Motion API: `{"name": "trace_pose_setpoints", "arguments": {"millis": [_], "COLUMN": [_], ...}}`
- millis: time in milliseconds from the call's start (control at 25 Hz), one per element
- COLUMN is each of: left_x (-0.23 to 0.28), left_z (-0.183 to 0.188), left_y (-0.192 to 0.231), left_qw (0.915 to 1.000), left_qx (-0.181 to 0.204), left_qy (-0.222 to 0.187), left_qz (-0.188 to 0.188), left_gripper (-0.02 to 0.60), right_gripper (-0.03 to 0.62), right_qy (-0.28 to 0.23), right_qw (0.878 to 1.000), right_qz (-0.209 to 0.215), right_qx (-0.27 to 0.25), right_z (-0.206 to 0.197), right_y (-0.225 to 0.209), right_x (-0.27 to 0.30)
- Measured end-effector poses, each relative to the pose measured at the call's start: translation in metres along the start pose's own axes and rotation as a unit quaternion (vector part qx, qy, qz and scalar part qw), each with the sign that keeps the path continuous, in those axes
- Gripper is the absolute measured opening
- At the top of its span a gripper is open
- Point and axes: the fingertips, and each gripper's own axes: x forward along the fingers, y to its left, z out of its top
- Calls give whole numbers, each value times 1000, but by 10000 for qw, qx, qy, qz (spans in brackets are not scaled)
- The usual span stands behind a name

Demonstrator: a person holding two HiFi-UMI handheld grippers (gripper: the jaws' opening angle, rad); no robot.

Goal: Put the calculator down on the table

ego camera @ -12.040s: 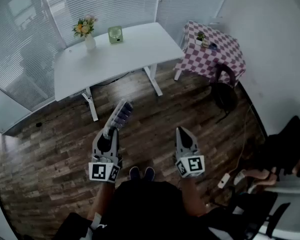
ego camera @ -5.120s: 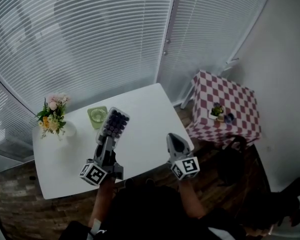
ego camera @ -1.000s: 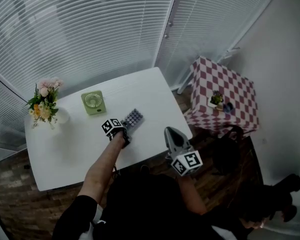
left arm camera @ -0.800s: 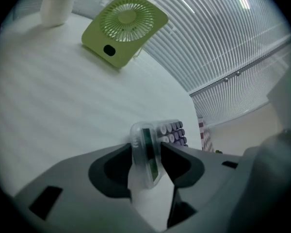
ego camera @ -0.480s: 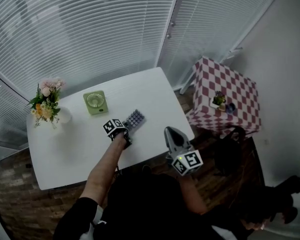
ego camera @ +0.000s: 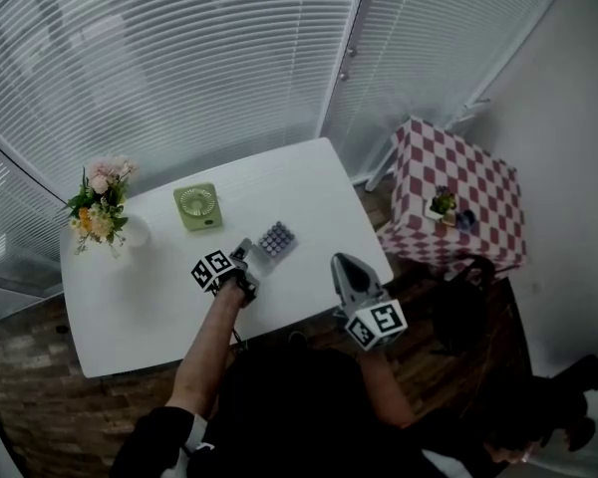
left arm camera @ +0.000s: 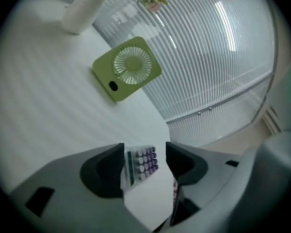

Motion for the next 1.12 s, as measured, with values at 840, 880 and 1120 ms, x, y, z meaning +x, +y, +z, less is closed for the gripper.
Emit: {"name": "trace_pose_setpoints", "arguments": {"millis": [840,880,1120], "left_x": [-137,-140,-142], "left_z": [49,49,41], "left_y": [-165,-167,-177], "left_qw": [9462,9445,9388], "left_qx": [-865,-878,-851], "left_qy": [-1105,-1099,-916], "left_qz": [-2916,-2968,-3210], "left_gripper": [256,256,256], "right_gripper": [6,6,6], "right_qy": [5,16,25], "right_qw": [9998,9998,9997], "right_qz": [-183,-186,-189], "right_qx": [-89,-80,-121], "right_z": [-2,-2,-2], "right_y": [-13,-14,-13], "right_x": [8,9,14]}}
